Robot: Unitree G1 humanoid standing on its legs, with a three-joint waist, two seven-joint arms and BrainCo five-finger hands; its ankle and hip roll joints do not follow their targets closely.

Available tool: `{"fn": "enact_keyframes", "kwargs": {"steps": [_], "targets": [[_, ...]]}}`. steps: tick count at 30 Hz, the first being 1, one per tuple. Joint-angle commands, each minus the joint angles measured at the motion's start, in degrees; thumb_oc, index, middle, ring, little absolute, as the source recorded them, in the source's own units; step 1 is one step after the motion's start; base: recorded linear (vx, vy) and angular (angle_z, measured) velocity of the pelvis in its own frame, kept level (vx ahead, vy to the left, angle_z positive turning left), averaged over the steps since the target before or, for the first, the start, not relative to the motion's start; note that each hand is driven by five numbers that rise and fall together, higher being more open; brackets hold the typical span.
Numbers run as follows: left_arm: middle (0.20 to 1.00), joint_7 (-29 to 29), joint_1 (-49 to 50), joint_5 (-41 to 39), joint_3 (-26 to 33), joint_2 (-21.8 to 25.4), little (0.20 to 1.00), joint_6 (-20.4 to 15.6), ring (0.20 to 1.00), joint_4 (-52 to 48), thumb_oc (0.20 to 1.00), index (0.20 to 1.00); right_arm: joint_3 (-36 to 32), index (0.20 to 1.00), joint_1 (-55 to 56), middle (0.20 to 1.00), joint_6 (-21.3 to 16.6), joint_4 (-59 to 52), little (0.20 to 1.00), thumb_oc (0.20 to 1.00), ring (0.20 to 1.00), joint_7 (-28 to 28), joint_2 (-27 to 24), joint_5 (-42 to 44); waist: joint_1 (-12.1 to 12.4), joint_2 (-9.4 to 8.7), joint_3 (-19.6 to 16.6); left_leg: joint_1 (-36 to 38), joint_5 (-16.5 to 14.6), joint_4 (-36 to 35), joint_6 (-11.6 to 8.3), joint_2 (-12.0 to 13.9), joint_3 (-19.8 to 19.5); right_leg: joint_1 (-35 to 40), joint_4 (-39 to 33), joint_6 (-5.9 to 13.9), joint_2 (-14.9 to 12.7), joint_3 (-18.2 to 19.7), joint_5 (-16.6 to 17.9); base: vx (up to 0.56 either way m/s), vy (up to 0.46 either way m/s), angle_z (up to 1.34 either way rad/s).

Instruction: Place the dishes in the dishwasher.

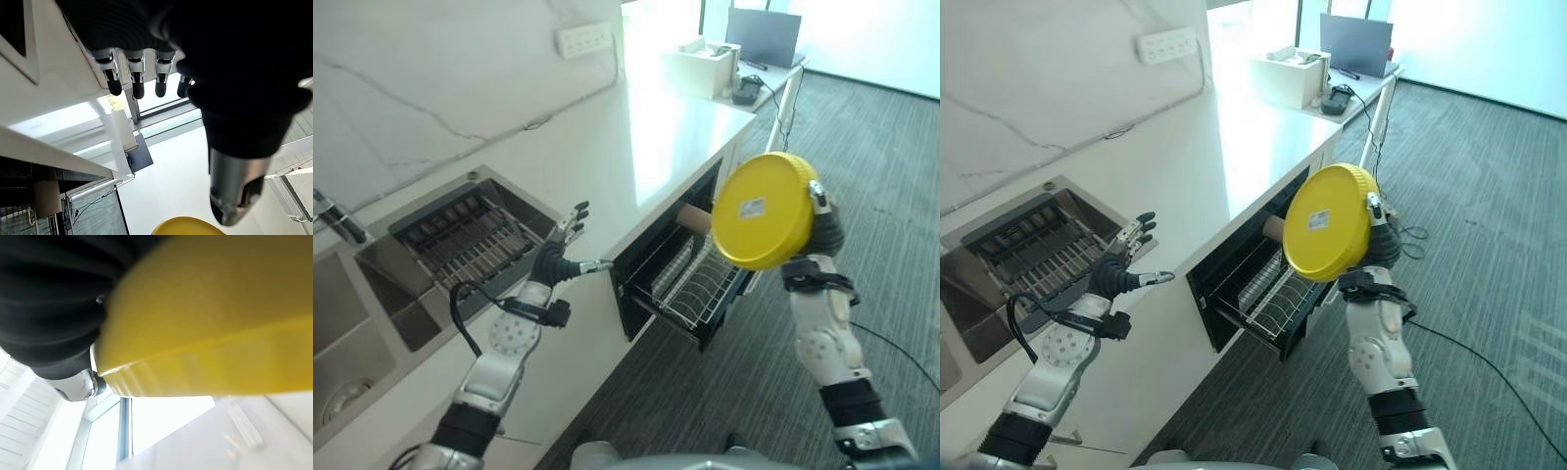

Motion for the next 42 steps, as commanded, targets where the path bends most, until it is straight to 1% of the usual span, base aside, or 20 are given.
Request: {"fn": "enact_keyframes", "kwargs": {"steps": [1, 2, 3, 4, 6, 8, 9, 11, 14, 18, 20, 25, 31, 38, 42], "targets": [[1.0, -0.4, -5.8, -0.5, 1.0, 4.4, 1.0, -2.8, 1.0, -2.1, 1.0, 1.0, -1.6, 0.2, -4.4, 0.2, -2.1, -5.2, 0.2, 0.2, 0.2, 1.3, 3.1, 0.0, -0.4, -4.64, -2.7, 3.2, -2.8, 0.7, -5.73, -0.6, 6.7, -0.8, 3.4, 0.51, -3.6, -1.4, -1.9, 0.08, -0.023, 0.63], [1.0, -0.7, -6.0, -0.8, 0.4, 4.3, 1.0, -2.9, 1.0, -2.1, 1.0, 1.0, -1.5, 0.2, -4.3, 0.2, -2.5, -5.2, 0.2, 0.2, 0.2, 0.7, 2.9, -0.3, -0.6, -4.49, -2.7, 3.1, -2.2, 0.6, -6.05, -0.5, 7.9, -0.2, 3.1, 0.47, -3.8, -2.8, -1.7, 0.07, -0.005, 0.65], [1.0, -1.6, -6.5, -1.4, 0.0, 4.3, 1.0, -3.0, 1.0, -1.7, 1.0, 1.0, -1.8, 0.2, -3.8, 0.2, -2.8, -5.5, 0.2, 0.2, 0.2, -0.2, 2.5, -0.6, -1.1, -4.28, -2.8, 3.1, -1.8, 0.5, -6.4, -0.6, 10.1, 0.4, 2.9, 0.63, -4.2, -4.5, -1.5, 0.08, 0.004, 0.64], [1.0, -1.9, -6.8, -1.7, -0.2, 4.4, 1.0, -3.1, 1.0, -1.3, 1.0, 1.0, -1.9, 0.2, -3.5, 0.2, -3.1, -5.7, 0.2, 0.2, 0.2, -0.5, 2.4, -0.7, -1.3, -4.16, -2.7, 3.2, -1.8, 0.4, -6.56, -0.8, 10.2, 0.5, 3.1, 0.7, -4.5, -5.0, -1.4, 0.08, 0.023, 0.67], [1.0, -2.3, -6.9, -2.0, -0.3, 4.8, 1.0, -3.3, 1.0, -0.9, 1.0, 1.0, -1.9, 0.2, -3.0, 0.2, -2.9, -5.6, 0.2, 0.2, 0.2, -0.3, 2.6, -0.9, -1.6, -3.71, -2.7, 3.8, -1.8, -0.6, -6.89, -1.4, 9.1, 0.5, 3.8, 1.3, -5.5, -4.8, -1.1, 0.09, 0.044, 0.59], [1.0, -2.5, -6.7, -2.3, 0.1, 5.2, 1.0, -3.1, 1.0, -1.1, 1.0, 1.0, -1.8, 0.2, -2.9, 0.2, -2.3, -5.6, 0.2, 0.2, 0.2, -0.4, 2.8, -1.0, -1.6, -3.46, -2.8, 4.6, -1.7, -1.6, -6.87, -1.9, 8.9, 0.5, 3.8, 1.74, -6.1, -4.5, -0.9, 0.09, 0.039, 0.13], [1.0, -2.4, -6.4, -2.3, 0.2, 5.4, 1.0, -2.8, 1.0, -1.4, 1.0, 1.0, -1.5, 0.2, -2.7, 0.2, -1.9, -5.7, 0.2, 0.2, 0.2, -0.3, 2.9, -0.9, -1.5, -3.31, -2.8, 4.9, -1.7, -2.3, -6.74, -2.2, 8.0, 0.5, 3.7, 1.95, -6.3, -3.9, -0.8, 0.11, 0.045, -0.04], [1.0, -2.3, -6.0, -1.9, 0.0, 5.4, 1.0, -2.4, 1.0, -2.1, 1.0, 1.0, -0.8, 0.2, -2.4, 0.2, -0.9, -5.3, 0.2, 0.2, 0.2, 0.1, 3.4, -0.8, -1.4, -3.0, -2.8, 5.4, -1.5, -3.3, -6.6, -2.4, 7.6, 0.7, 3.1, 2.13, -6.3, -3.3, -0.8, 0.11, 0.044, -0.16], [1.0, -1.6, -5.8, -1.3, -0.3, 5.0, 1.0, -1.7, 1.0, -2.9, 1.0, 1.0, 0.9, 0.2, -1.8, 0.2, -0.3, -4.2, 0.2, 0.2, 0.2, 1.2, 4.5, -2.5, -0.8, -3.06, -2.6, 5.4, -1.7, -3.1, -6.43, -2.9, 7.3, 0.9, 2.8, 2.36, -6.5, -3.5, -0.4, 0.09, 0.013, -0.1], [1.0, -2.6, -5.9, -1.5, -0.5, 5.4, 1.0, -1.3, 1.0, -3.0, 1.0, 1.0, 0.7, 0.2, -2.8, 0.2, -0.2, -1.5, 0.2, 0.2, 0.2, 1.1, 4.1, -3.9, 0.3, -3.48, -1.7, 4.4, -2.2, -1.4, -6.46, -2.5, 6.9, 0.9, 4.0, 2.41, -6.7, -4.5, -1.1, 0.05, -0.038, 0.0], [1.0, -3.9, -6.0, -1.9, -0.7, 6.1, 1.0, -1.2, 1.0, -3.3, 1.0, 1.0, -0.8, 0.2, -4.0, 0.2, -0.7, 0.8, 0.2, 0.2, 0.2, 0.9, 3.0, -4.5, 1.2, -3.91, -0.4, 2.1, -3.1, 2.2, -6.63, -1.7, 5.7, 0.3, 6.0, 2.15, -6.6, -4.4, -2.2, 0.06, -0.11, 0.04], [1.0, -4.5, -7.9, -2.2, -1.4, 7.0, 1.0, -0.3, 1.0, -3.1, 1.0, 1.0, -1.4, 0.2, -7.5, 0.2, 1.1, 5.6, 0.2, 0.2, 0.2, 0.7, 0.9, -5.0, 2.5, -4.18, 1.2, -0.7, -3.3, 5.3, -7.16, -0.8, 4.3, -0.5, 7.8, 2.12, -6.9, -4.7, -2.8, 0.02, -0.07, 0.07], [1.0, -5.4, -9.7, -2.3, -2.1, 8.1, 1.0, 0.4, 1.0, -3.3, 1.0, 1.0, -0.8, 0.2, -10.7, 0.2, 0.9, 10.6, 0.2, 0.2, 0.2, -0.3, 0.1, -4.7, 3.8, -4.55, 2.9, -3.2, -3.7, 8.2, -7.47, -0.3, 3.1, -0.5, 8.3, 2.23, -7.0, -5.4, -3.1, 0.04, -0.07, 0.02], [1.0, -5.2, -11.8, -2.2, -3.7, 8.4, 1.0, 0.8, 1.0, -3.4, 1.0, 1.0, 0.2, 0.2, -15.6, 0.2, 0.4, 16.9, 0.2, 0.2, 0.2, -2.4, -0.9, -5.3, 4.8, -3.98, 4.6, -5.9, -3.8, 10.8, -7.79, -0.4, 2.0, -0.4, 7.8, 2.37, -7.0, -5.5, -3.2, 0.01, -0.017, 0.0], [1.0, -5.0, -13.5, -2.4, -4.7, 8.7, 1.0, 1.0, 1.0, -3.4, 1.0, 1.0, 1.3, 0.2, -18.9, 0.2, 0.1, 21.1, 0.2, 0.2, 0.2, -2.7, -1.7, -5.7, 5.4, -3.57, 5.7, -8.0, -4.1, 12.9, -8.1, -0.4, 1.2, -0.8, 8.3, 2.05, -7.2, -5.5, -3.4, 0.02, -0.004, -0.01]]}}
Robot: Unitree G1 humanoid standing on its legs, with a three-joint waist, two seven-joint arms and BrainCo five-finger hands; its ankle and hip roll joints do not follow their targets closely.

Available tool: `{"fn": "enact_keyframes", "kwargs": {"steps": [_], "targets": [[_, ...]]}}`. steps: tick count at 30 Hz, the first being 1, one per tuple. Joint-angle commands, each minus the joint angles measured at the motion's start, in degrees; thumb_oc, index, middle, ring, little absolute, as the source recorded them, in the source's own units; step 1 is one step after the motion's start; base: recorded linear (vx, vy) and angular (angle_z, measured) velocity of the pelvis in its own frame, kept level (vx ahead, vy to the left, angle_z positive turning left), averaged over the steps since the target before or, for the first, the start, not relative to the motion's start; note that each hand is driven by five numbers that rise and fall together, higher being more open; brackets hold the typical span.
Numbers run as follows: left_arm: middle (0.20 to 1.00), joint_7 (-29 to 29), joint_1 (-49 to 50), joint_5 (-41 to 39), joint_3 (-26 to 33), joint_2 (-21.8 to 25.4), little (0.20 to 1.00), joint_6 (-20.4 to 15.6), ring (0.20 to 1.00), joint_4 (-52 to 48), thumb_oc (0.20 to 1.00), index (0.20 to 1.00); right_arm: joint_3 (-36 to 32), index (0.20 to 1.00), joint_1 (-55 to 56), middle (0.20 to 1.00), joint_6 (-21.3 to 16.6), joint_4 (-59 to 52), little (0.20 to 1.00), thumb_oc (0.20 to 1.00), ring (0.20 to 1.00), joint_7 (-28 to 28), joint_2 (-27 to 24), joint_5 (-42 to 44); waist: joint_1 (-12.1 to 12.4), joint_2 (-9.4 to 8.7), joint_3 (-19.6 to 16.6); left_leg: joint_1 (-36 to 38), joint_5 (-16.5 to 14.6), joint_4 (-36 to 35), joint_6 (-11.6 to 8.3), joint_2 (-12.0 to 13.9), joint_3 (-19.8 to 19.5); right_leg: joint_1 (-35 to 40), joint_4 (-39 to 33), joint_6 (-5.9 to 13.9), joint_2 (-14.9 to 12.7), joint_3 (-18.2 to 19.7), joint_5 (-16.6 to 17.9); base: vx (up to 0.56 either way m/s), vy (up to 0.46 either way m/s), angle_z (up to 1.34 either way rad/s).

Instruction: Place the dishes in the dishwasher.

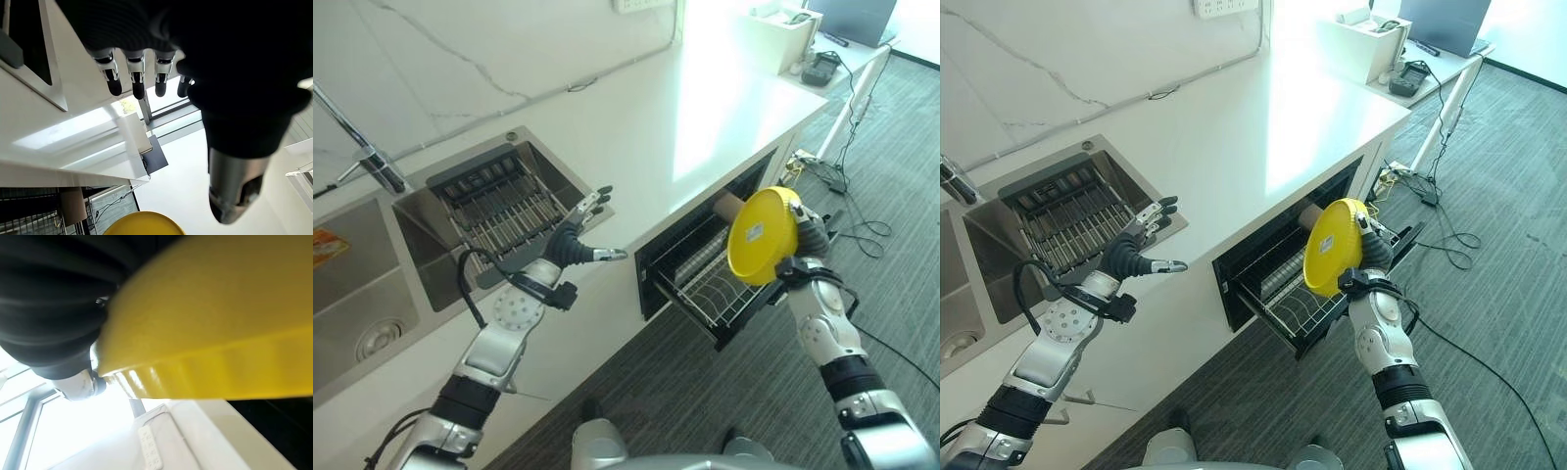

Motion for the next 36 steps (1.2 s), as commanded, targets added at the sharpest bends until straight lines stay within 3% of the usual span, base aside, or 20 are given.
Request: {"fn": "enact_keyframes", "kwargs": {"steps": [1, 14, 24, 29, 33, 36], "targets": [[1.0, 1.1, -5.4, -1.9, -1.0, 2.8, 1.0, -2.5, 1.0, -3.4, 1.0, 1.0, -1.3, 0.2, -8.9, 0.2, -4.2, -2.8, 0.2, 0.2, 0.2, 0.3, -2.5, -1.7, 1.6, -1.52, 0.7, -4.5, -3.9, 8.2, -2.31, 1.6, -5.8, -1.3, 2.8, 0.2, -2.6, 0.7, 0.4, -0.03, 0.015, 0.02], [1.0, 5.0, -15.2, -2.4, -5.2, 5.4, 1.0, -4.9, 1.0, -3.1, 1.0, 1.0, 1.5, 0.2, -24.7, 0.2, -7.5, 9.7, 0.2, 0.2, 0.2, 1.3, -9.7, -1.2, 2.2, 0.17, 9.9, -16.1, -4.0, 14.7, -2.31, 0.3, -7.9, -11.2, 8.0, -1.45, -4.2, 1.1, 0.2, -0.15, 0.019, 0.06], [1.0, 6.3, -20.3, -1.9, -5.6, 7.5, 1.0, -5.5, 1.0, -3.7, 1.0, 1.0, 7.1, 0.2, -33.4, 0.2, -7.3, 17.5, 0.2, 0.2, 0.2, -1.9, -12.6, -11.0, 2.5, 0.8, 14.0, -20.9, -5.2, 16.8, -0.98, -0.9, -8.4, -19.9, 13.9, -2.33, -4.7, 2.4, -0.9, -0.1, -0.004, 0.04], [1.0, 6.7, -21.7, -1.8, -5.9, 9.2, 1.0, -6.6, 1.0, -4.4, 1.0, 1.0, 12.0, 0.2, -37.7, 0.2, -5.3, 21.4, 0.2, 0.2, 0.2, -5.7, -15.1, -19.4, 3.2, 0.79, 15.1, -22.6, -5.4, 17.0, -0.37, -1.3, -8.4, -22.6, 15.4, -2.59, -4.9, 2.4, -1.1, -0.08, -0.05, 0.04], [1.0, 7.2, -22.1, -1.8, -6.7, 10.4, 1.0, -6.8, 1.0, -4.8, 1.0, 1.0, 17.6, 0.2, -40.1, 0.2, -0.7, 23.8, 0.2, 0.2, 0.2, -11.0, -18.4, -29.9, 3.3, 0.44, 15.5, -23.1, -6.0, 17.5, 0.22, -1.5, -8.2, -24.2, 17.2, -2.9, -4.8, 2.6, -1.8, -0.04, -0.023, 0.05], [1.0, 7.9, -22.6, -2.3, -8.0, 11.8, 1.0, -7.1, 1.0, -4.9, 1.0, 1.0, 21.7, 0.2, -42.2, 0.2, 3.5, 26.4, 0.2, 0.2, 0.2, -11.8, -21.0, -35.4, 3.7, -0.05, 15.4, -23.4, -6.5, 18.2, 0.45, -1.3, -8.2, -24.7, 18.3, -2.85, -5.1, 2.3, -2.1, -0.01, -0.069, 0.03]]}}
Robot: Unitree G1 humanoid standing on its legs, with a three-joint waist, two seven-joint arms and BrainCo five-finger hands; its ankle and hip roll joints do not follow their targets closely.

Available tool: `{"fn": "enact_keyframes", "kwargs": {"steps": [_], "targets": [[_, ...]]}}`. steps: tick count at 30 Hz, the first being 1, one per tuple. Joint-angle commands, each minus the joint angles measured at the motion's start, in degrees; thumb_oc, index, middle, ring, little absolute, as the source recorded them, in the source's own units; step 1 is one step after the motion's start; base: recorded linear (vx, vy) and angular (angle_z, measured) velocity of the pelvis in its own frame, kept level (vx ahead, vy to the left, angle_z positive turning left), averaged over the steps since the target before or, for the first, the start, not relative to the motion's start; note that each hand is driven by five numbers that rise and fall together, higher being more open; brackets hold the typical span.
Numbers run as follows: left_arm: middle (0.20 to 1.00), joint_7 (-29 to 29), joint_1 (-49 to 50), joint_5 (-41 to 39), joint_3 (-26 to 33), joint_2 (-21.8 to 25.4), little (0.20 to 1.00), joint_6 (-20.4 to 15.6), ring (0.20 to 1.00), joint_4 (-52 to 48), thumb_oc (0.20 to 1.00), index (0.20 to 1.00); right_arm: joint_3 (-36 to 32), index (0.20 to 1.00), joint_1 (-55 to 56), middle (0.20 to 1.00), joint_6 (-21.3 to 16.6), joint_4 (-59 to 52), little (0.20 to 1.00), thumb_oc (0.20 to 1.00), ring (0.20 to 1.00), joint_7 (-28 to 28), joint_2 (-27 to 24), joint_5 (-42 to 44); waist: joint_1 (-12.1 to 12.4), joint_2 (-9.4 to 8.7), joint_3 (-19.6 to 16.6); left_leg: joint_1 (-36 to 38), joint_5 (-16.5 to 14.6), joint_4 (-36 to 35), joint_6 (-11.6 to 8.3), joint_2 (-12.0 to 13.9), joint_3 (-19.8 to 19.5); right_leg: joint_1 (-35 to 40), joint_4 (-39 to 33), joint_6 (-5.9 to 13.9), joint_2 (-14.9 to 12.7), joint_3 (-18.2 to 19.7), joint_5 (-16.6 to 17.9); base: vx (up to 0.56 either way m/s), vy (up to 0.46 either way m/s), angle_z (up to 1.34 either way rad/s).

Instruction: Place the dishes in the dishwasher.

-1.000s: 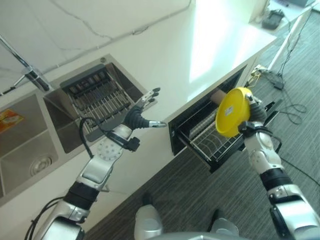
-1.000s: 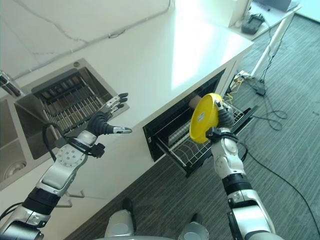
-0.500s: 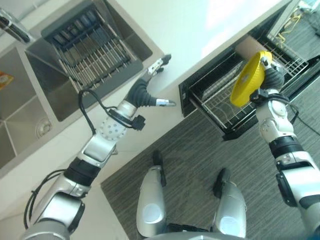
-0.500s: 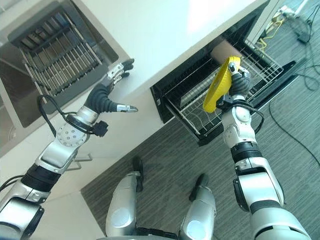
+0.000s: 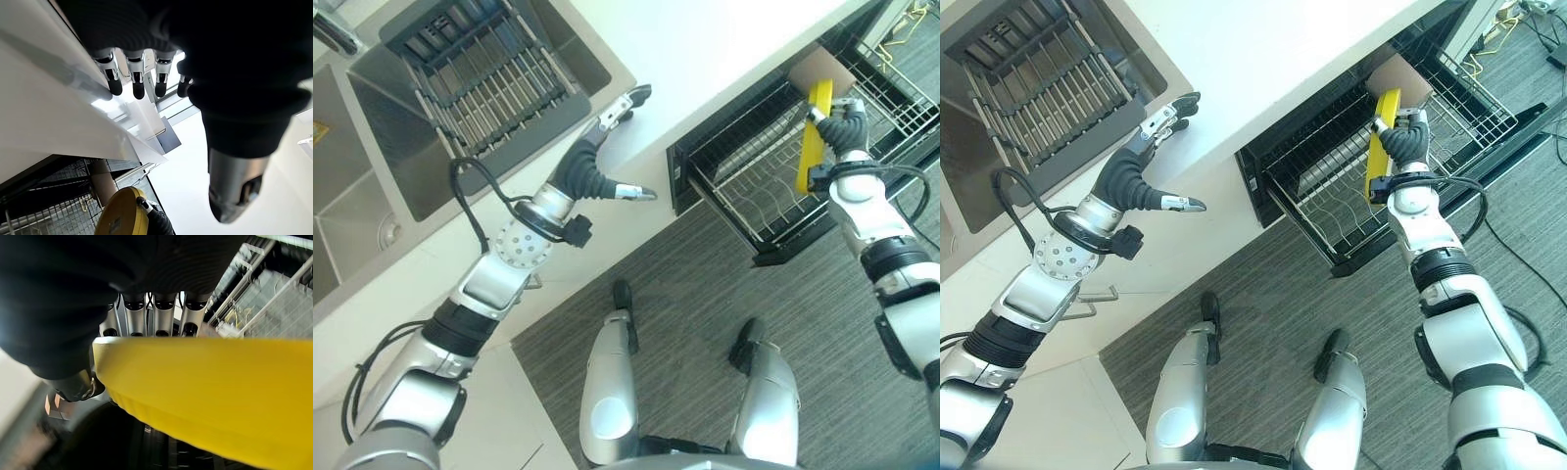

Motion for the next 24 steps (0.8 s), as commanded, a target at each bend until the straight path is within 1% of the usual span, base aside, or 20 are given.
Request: {"fn": "enact_keyframes", "kwargs": {"steps": [1, 3, 4, 5, 7, 8, 9, 11, 13, 17, 20, 21, 24], "targets": [[1.0, 1.3, -1.9, -2.6, -0.8, 2.7, 1.0, -1.3, 1.0, -2.5, 1.0, 1.0, 0.0, 0.2, -8.5, 0.2, 1.6, 1.7, 0.2, 0.2, 0.2, -2.6, -1.6, -5.9, 1.2, -3.04, -1.6, -2.5, -7.6, 7.5, -1.43, 0.7, -3.1, -0.4, -4.7, -0.66, 1.1, 0.2, 3.8, -0.01, -0.101, 0.05], [1.0, 1.2, -2.4, -2.9, -1.5, 3.4, 1.0, -1.5, 1.0, -2.4, 1.0, 1.0, 1.6, 0.2, -9.8, 0.2, 2.7, 4.4, 0.2, 0.2, 0.2, -1.9, -1.9, -7.9, 1.6, -3.29, -1.5, -2.8, -7.7, 7.5, -1.28, 0.8, -3.3, -0.9, -4.2, -0.53, 1.0, 0.0, 3.8, -0.01, -0.106, 0.1], [1.0, 1.0, -2.4, -2.6, -2.0, 3.4, 1.0, -1.2, 1.0, -2.9, 1.0, 1.0, 3.0, 0.2, -10.7, 0.2, 4.3, 6.4, 0.2, 0.2, 0.2, -1.2, -2.1, -8.5, 2.0, -3.51, -1.4, -2.8, -7.7, 7.3, -1.1, 0.8, -3.5, -1.1, -4.0, -0.5, 1.0, -0.3, 3.8, -0.01, -0.104, 0.1], [1.0, 1.0, -2.5, -2.5, -2.2, 3.5, 1.0, -1.2, 1.0, -3.1, 1.0, 1.0, 3.4, 0.2, -11.0, 0.2, 4.7, 7.0, 0.2, 0.2, 0.2, -1.1, -2.1, -8.8, 2.2, -3.55, -1.3, -2.8, -7.7, 7.2, -1.0, 0.7, -3.6, -1.2, -3.9, -0.48, 1.0, -0.3, 3.8, -0.01, -0.083, 0.06], [1.0, 1.0, -3.0, -2.3, -3.4, 3.6, 1.0, -1.9, 1.0, -2.8, 1.0, 1.0, 5.1, 0.2, -11.8, 0.2, 6.0, 10.3, 0.2, 0.2, 0.2, -0.4, -1.5, -12.2, 2.6, -3.62, -1.3, -2.5, -7.6, 6.3, -0.73, 0.5, -3.8, -1.5, -3.9, -0.34, 1.1, -0.4, 4.0, 0.0, -0.044, 0.11], [1.0, 1.5, -3.8, -2.5, -4.7, 3.9, 1.0, -2.4, 1.0, -2.5, 1.0, 1.0, 7.4, 0.2, -13.0, 0.2, 8.3, 11.8, 0.2, 0.2, 0.2, 1.3, -1.3, -15.6, 2.9, -3.6, -1.2, -2.1, -7.5, 5.7, -0.47, 0.2, -3.8, -1.4, -4.3, -0.16, 1.1, -0.6, 4.2, 0.01, -0.021, 0.14], [1.0, 1.5, -3.8, -2.5, -4.7, 3.9, 1.0, -2.4, 1.0, -2.5, 1.0, 1.0, 7.4, 0.2, -13.0, 0.2, 8.3, 11.8, 0.2, 0.2, 0.2, 1.3, -1.3, -15.6, 2.9, -3.6, -1.2, -2.1, -7.5, 5.7, -0.47, 0.2, -3.8, -1.4, -4.3, -0.16, 1.1, -0.6, 4.2, 0.02, -0.016, 0.1], [1.0, 2.0, -4.9, -2.8, -6.1, 4.4, 1.0, -2.6, 1.0, -2.5, 1.0, 1.0, 10.0, 0.2, -14.5, 0.2, 9.5, 12.8, 0.2, 0.2, 0.2, 3.8, -1.3, -17.6, 3.2, -3.62, -1.0, -2.4, -7.7, 5.7, -0.22, -0.4, -4.3, -1.9, -4.2, 0.03, 1.1, -0.4, 4.4, 0.0, -0.008, 0.02], [1.0, 2.0, -5.9, -3.2, -7.0, 4.8, 1.0, -3.0, 1.0, -2.1, 1.0, 1.0, 12.0, 0.2, -15.6, 0.2, 9.1, 13.6, 0.2, 0.2, 0.2, 6.7, -0.8, -19.1, 3.5, -3.56, -0.8, -3.0, -8.0, 5.9, -0.02, -0.7, -4.8, -2.9, -3.5, 0.23, 0.7, -0.1, 4.3, -0.02, -0.007, 0.05], [1.0, 2.0, -7.3, -2.8, -8.1, 4.2, 1.0, -3.3, 1.0, -2.1, 1.0, 1.0, 13.3, 0.2, -16.2, 0.2, 8.1, 14.5, 0.2, 0.2, 0.2, 8.7, 0.9, -18.8, 3.9, -3.24, -0.7, -3.6, -8.2, 6.1, 0.25, -1.2, -5.0, -4.1, -3.0, 0.49, 0.1, -0.1, 4.5, -0.02, 0.008, 0.05], [1.0, 2.1, -8.5, -2.5, -8.9, 3.6, 1.0, -3.4, 1.0, -1.7, 1.0, 1.0, 14.1, 0.2, -16.8, 0.2, 7.0, 15.2, 0.2, 0.2, 0.2, 9.1, 2.4, -19.8, 4.0, -2.87, -0.7, -3.9, -8.4, 6.1, 0.3, -1.4, -5.1, -4.8, -2.7, 0.59, -0.2, 0.0, 4.6, -0.03, 0.041, 0.02], [1.0, 2.5, -9.1, -1.9, -9.5, 2.8, 1.0, -3.7, 1.0, -1.3, 1.0, 1.0, 14.4, 0.2, -17.3, 0.2, 6.9, 15.6, 0.2, 0.2, 0.2, 8.6, 3.6, -20.1, 4.0, -2.44, -0.7, -4.3, -8.5, 6.3, 0.32, -1.6, -5.3, -5.6, -2.2, 0.63, -0.6, 0.2, 4.7, -0.02, 0.071, 0.05], [1.0, 2.7, -10.1, -1.8, -10.3, 2.1, 1.0, -4.3, 1.0, -1.0, 1.0, 1.0, 14.5, 0.2, -18.4, 0.2, 7.1, 16.2, 0.2, 0.2, 0.2, 7.9, 5.1, -21.0, 4.0, -1.65, -0.7, -5.2, -8.5, 6.7, 0.35, -1.9, -5.5, -6.9, -1.5, 0.67, -1.0, 0.5, 4.7, -0.03, 0.091, 0.06]]}}
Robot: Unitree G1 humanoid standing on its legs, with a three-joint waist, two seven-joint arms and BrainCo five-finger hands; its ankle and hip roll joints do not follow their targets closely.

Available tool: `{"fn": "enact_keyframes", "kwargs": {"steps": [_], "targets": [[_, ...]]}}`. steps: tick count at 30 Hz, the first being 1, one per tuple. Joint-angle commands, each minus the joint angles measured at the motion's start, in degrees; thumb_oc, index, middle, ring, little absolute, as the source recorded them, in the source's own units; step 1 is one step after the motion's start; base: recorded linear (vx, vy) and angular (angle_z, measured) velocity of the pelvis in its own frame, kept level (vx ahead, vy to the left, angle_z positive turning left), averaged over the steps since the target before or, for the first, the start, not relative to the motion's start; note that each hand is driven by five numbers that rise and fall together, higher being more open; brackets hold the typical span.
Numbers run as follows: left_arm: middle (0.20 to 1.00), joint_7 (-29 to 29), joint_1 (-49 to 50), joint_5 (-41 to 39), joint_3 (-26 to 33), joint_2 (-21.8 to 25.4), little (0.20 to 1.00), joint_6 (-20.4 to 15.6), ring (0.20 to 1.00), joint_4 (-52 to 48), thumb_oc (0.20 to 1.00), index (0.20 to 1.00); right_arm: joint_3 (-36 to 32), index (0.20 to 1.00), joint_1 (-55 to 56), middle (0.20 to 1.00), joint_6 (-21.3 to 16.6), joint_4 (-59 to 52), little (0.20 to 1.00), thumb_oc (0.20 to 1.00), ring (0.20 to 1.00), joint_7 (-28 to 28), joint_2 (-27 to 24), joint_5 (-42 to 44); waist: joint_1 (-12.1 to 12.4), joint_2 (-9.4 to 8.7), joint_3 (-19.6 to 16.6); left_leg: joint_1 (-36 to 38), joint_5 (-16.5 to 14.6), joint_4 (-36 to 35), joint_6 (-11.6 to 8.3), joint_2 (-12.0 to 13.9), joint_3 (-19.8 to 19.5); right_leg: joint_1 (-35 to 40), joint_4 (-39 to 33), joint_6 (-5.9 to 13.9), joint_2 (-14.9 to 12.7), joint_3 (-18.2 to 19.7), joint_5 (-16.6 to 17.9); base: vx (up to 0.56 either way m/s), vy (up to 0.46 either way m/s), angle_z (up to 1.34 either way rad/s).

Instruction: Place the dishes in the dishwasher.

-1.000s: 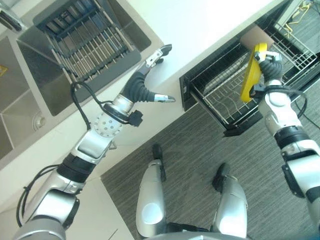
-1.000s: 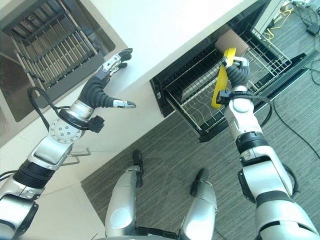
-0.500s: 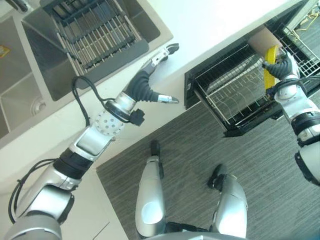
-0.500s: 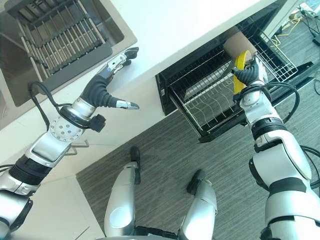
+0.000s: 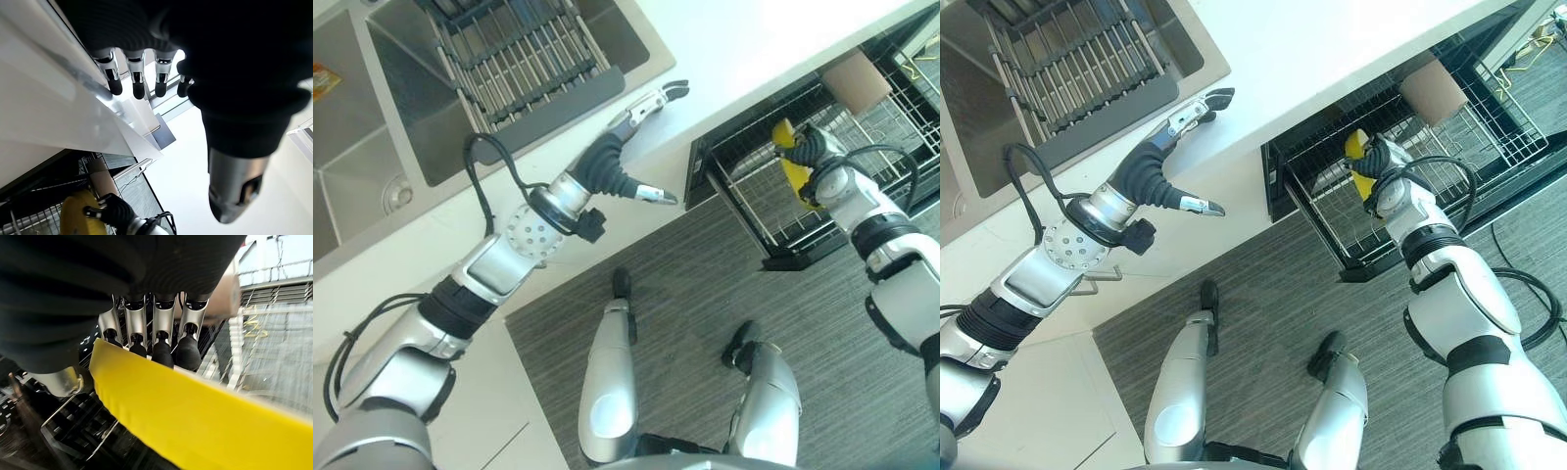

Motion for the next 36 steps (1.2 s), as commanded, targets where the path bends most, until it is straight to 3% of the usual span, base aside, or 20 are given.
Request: {"fn": "enact_keyframes", "kwargs": {"steps": [1, 12, 18, 27, 28, 29, 36], "targets": [[1.0, 0.5, -1.5, -1.4, -0.7, -1.3, 1.0, -2.0, 1.0, -1.1, 1.0, 1.0, 1.3, 0.2, -8.4, 0.2, -2.2, 1.3, 0.2, 0.2, 0.2, -2.6, -1.7, -2.7, 1.0, 0.29, -0.8, -1.2, -8.5, 4.8, 0.18, -0.6, -2.9, -4.6, -4.8, 0.93, 1.1, 2.1, 6.7, -0.02, 0.083, 0.11], [1.0, 1.2, -1.5, -0.7, -1.2, -1.0, 1.0, -2.9, 1.0, -2.8, 1.0, 1.0, 0.4, 0.2, -9.9, 0.2, -0.3, 3.4, 0.2, 0.2, 0.2, -6.6, -1.6, 1.1, 1.3, 1.84, -0.8, -4.9, -8.4, 4.8, 0.6, -2.0, -4.2, -9.3, -3.8, 0.74, 1.1, 3.0, 7.1, 0.0, 0.026, 0.02], [1.0, 3.0, -1.4, 0.4, -0.3, -1.0, 1.0, -2.2, 1.0, -3.6, 1.0, 1.0, -6.3, 0.2, -8.6, 0.2, -0.2, 5.6, 0.2, 0.2, 0.2, -12.0, -2.6, 12.5, 0.5, 2.89, -0.8, -6.4, -8.1, 4.5, 0.75, -2.1, -3.7, -11.2, -3.7, 0.67, 1.5, 3.7, 7.3, -0.01, 0.011, -0.01], [1.0, 4.5, -1.4, 0.6, 0.6, -1.3, 1.0, -1.2, 1.0, -4.8, 1.0, 1.0, -8.7, 0.2, -7.7, 0.2, 0.5, 5.6, 0.2, 0.2, 0.2, -10.7, -3.4, 14.8, -0.6, 4.09, -0.8, -8.1, -7.8, 4.8, 1.0, -2.2, -2.7, -13.5, -3.1, 0.42, 1.6, 4.8, 7.4, -0.01, 0.035, -0.02], [1.0, 4.3, -1.3, 0.6, 0.8, -1.3, 1.0, -1.4, 1.0, -4.7, 1.0, 1.0, -8.9, 0.294, -7.7, 0.294, 1.0, 5.6, 0.294, 0.294, 0.294, -9.7, -3.2, 15.5, -0.6, 4.15, -0.8, -8.2, -7.8, 4.9, 1.02, -2.2, -2.7, -13.6, -3.0, 0.4, 1.6, 4.8, 7.3, 0.0, 0.0, 0.0], [1.0, 4.4, -1.3, 0.7, 0.8, -1.5, 1.0, -1.3, 1.0, -4.9, 1.0, 1.0, -8.9, 1.0, -7.8, 1.0, 1.2, 5.8, 1.0, 1.0, 1.0, -8.5, -3.0, 15.9, -0.5, 4.3, -0.8, -8.5, -7.7, 4.9, 1.03, -2.3, -2.7, -13.9, -3.0, 0.35, 1.6, 4.9, 7.3, 0.0, 0.0, 0.0], [1.0, 4.0, -1.2, 1.4, 1.3, -2.5, 1.0, -1.6, 1.0, -5.0, 1.0, 1.0, -8.1, 1.0, -7.1, 1.0, 1.8, 7.5, 1.0, 1.0, 1.0, -3.1, -0.9, 15.3, -0.2, 4.88, -0.8, -9.3, -7.3, 5.1, 1.07, -2.8, -2.7, -14.6, -2.7, 0.08, 1.6, 4.9, 7.5, 0.0, 0.001, -0.01]]}}
